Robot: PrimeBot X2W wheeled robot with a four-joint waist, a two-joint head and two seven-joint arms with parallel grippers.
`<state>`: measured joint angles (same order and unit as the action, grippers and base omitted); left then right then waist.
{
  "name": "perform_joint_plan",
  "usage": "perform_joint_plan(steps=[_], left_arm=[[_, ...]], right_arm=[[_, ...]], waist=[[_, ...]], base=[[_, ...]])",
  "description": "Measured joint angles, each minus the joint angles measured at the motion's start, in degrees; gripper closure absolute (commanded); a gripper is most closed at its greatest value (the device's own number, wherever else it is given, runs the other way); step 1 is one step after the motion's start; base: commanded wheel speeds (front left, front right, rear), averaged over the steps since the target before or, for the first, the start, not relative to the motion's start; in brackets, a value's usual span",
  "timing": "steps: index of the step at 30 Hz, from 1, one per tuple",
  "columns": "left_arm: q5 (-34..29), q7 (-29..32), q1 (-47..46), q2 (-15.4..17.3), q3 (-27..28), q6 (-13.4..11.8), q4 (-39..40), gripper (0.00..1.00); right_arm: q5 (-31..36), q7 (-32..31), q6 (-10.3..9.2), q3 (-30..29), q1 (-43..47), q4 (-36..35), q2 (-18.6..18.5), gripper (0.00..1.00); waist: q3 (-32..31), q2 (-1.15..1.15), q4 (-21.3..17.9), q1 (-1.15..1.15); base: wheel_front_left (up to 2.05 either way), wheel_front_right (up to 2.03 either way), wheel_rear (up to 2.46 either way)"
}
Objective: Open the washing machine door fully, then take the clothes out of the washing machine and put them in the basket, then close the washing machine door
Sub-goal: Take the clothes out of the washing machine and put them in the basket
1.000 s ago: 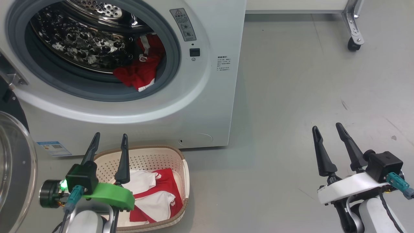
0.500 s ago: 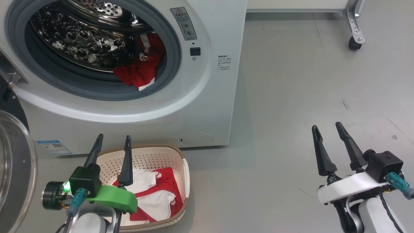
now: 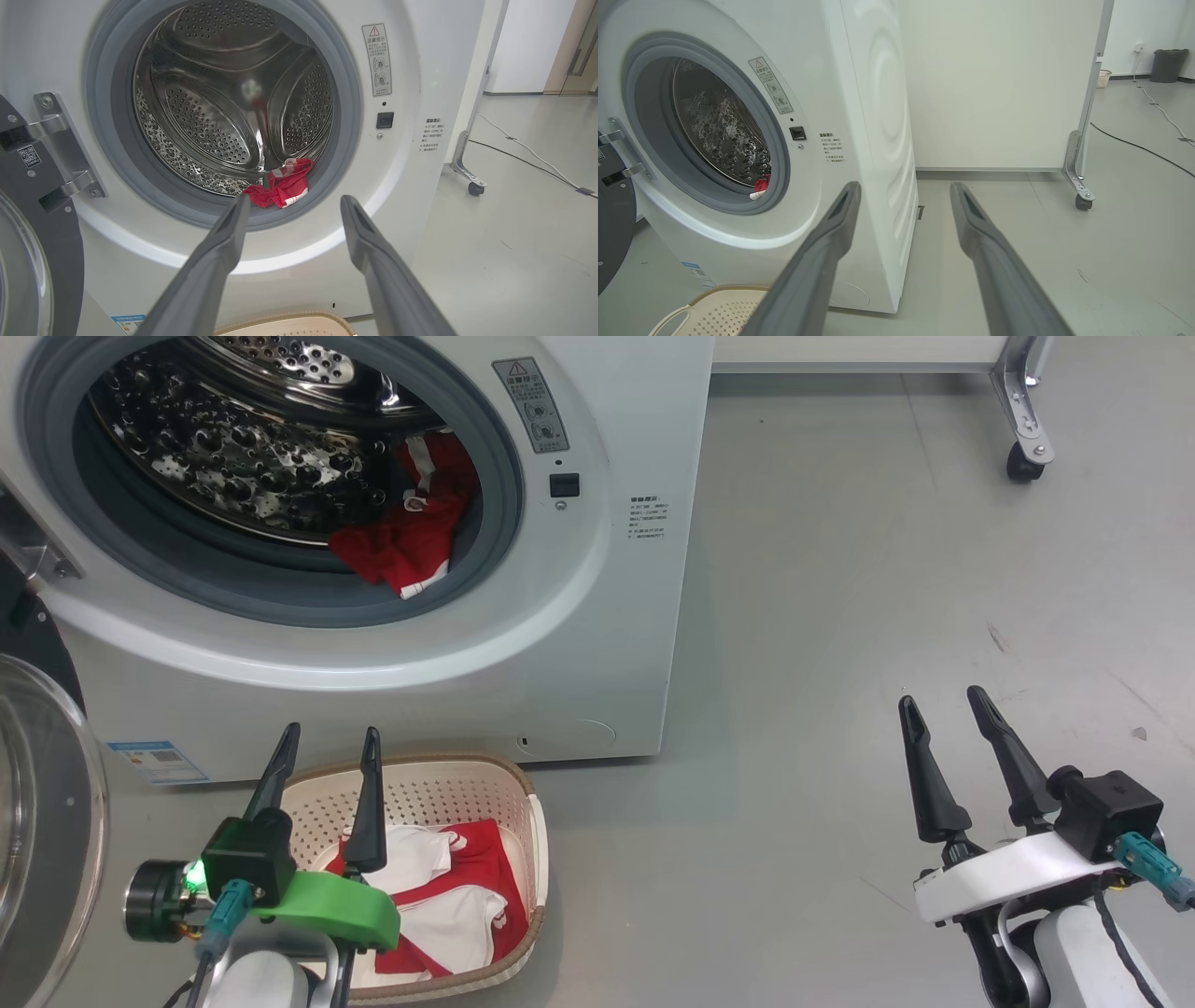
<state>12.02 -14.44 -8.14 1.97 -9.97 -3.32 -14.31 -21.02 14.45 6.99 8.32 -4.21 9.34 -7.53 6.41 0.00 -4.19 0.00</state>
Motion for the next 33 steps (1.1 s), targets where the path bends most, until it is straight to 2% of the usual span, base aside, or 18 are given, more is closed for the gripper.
perform_joint_plan(steps=[19, 33], left_arm=[[0.0, 0.0, 0.2, 0.0, -0.3, -0.4, 0.4, 0.00], [-0.8, 0.0, 0.0, 0.1, 0.5, -1.0, 3.1, 0.00]], right_arm=[[0.0, 0.0, 0.00, 0.0, 0.0, -0.1, 0.0, 0.00], [-0.1, 0.0, 0.00, 1.4, 0.0, -1.6, -0.2, 0.00]], waist=[[0.3, 0.00, -0.2, 0.00], [5.1, 0.00, -1.4, 0.00]], base=[[0.00, 0.00, 0.00], [0.00, 0.00, 0.00]])
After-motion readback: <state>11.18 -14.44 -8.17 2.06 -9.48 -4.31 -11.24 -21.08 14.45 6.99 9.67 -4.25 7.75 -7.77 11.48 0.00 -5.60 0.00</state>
